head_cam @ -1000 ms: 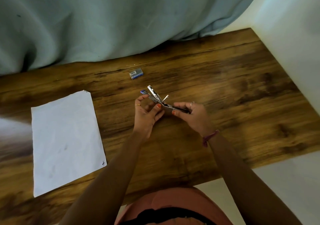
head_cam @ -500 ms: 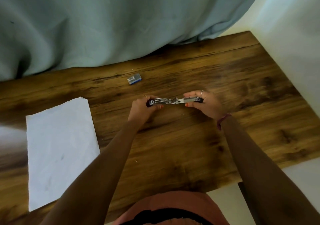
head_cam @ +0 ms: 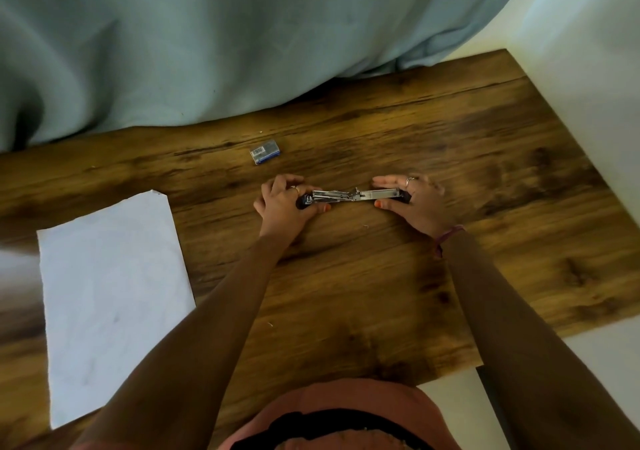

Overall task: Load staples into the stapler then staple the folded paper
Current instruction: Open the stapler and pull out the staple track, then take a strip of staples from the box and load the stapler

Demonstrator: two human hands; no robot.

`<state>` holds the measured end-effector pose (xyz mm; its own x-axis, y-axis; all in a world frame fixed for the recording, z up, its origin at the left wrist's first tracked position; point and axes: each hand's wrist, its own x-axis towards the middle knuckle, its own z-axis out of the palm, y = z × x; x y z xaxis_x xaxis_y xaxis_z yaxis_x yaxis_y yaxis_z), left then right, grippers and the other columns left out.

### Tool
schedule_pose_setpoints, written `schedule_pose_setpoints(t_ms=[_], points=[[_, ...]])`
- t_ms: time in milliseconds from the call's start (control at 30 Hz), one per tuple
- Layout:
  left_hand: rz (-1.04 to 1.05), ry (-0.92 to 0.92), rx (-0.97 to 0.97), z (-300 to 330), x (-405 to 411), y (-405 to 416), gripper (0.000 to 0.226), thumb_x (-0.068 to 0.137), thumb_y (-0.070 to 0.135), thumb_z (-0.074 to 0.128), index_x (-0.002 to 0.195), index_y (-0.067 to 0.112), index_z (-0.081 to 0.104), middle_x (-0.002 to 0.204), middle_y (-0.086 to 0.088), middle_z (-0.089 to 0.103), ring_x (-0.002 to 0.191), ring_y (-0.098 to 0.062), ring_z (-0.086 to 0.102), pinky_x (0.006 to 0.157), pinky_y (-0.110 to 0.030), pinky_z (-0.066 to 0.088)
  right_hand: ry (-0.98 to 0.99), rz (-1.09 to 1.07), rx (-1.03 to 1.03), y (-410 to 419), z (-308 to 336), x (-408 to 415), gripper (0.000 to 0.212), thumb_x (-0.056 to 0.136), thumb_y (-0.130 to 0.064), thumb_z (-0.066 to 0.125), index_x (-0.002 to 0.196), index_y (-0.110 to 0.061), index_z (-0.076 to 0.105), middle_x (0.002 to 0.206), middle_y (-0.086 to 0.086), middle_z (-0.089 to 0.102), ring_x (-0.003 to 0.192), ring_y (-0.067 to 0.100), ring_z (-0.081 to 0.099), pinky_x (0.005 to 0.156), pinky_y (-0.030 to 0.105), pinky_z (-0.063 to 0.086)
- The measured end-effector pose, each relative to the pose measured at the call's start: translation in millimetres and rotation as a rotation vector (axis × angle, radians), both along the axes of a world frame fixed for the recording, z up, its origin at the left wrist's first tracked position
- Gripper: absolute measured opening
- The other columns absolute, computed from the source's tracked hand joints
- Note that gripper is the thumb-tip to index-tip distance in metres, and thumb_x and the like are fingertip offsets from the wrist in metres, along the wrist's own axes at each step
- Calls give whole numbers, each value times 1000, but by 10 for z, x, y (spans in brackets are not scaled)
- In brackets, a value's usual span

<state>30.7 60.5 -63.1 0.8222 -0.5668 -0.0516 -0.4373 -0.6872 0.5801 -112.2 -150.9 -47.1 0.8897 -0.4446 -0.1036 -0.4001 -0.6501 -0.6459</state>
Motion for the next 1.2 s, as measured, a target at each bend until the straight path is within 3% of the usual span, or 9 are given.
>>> schedule_pose_setpoints(t_ms=[200,333,533,633,700,867,1033,1100,1200], points=[[-35,59,-4,43,6,37,57,72,51,74,126,39,58,138,10,42,132,-18,24,98,-35,16,-5,-4,21,2,28,-6,53,79,-45,69,128,-48,48,125,-30,55,131,12,34,94,33,12],[-39,122,-85,109,53,115,59,70,46,78,125,37,57,134,11,43,128,-14,30,99,-35,22,-30,5,67,-16,68,-23,58,77,-42,73,129,-45,48,125,-30,54,131,13,36,107,44,18],[-84,139,-257,356,299,408,37,78,20,74,107,32,55,116,11,46,107,-2,47,92,-24,40,-31,19,60,-10,211,-57,61,75,-33,76,129,-43,49,121,-23,50,129,19,36,106,51,29],[-3,134,-322,467,497,523,31,82,10,64,102,31,54,111,5,52,98,-7,54,82,-27,50,-74,23,93,-10,275,-60,56,79,-31,73,125,-50,47,126,-15,54,127,15,35,105,44,27],[127,84,-289,471,640,480,29,86,7,62,107,25,54,115,-5,55,96,-11,56,88,-35,53,-133,11,135,15,312,-44,49,82,-32,69,121,-53,49,127,-13,55,123,7,35,103,38,29],[185,128,-5,360,810,214,58,90,25,63,140,11,38,138,-12,46,124,-27,47,103,-38,42,-281,-51,121,118,346,66,30,89,-21,61,114,-38,60,120,-13,62,118,10,47,86,3,29],[148,-18,199,304,917,85,56,92,31,61,142,13,42,144,-14,41,131,-34,37,106,-47,38,-311,-152,177,198,292,109,24,91,-15,57,108,-27,67,113,-3,67,107,14,56,82,17,41],[154,-2,140,291,920,92,51,90,28,63,137,13,49,141,-14,45,127,-31,43,103,-42,42,-330,-193,212,245,293,118,24,91,-14,56,106,-27,68,106,0,69,88,5,53,69,21,41],[239,159,-107,329,829,167,48,88,25,67,132,13,54,132,-10,55,113,-19,55,89,-29,50,-383,-219,218,327,323,137,24,91,-11,55,104,-24,69,84,-11,63,72,0,43,59,13,33]])
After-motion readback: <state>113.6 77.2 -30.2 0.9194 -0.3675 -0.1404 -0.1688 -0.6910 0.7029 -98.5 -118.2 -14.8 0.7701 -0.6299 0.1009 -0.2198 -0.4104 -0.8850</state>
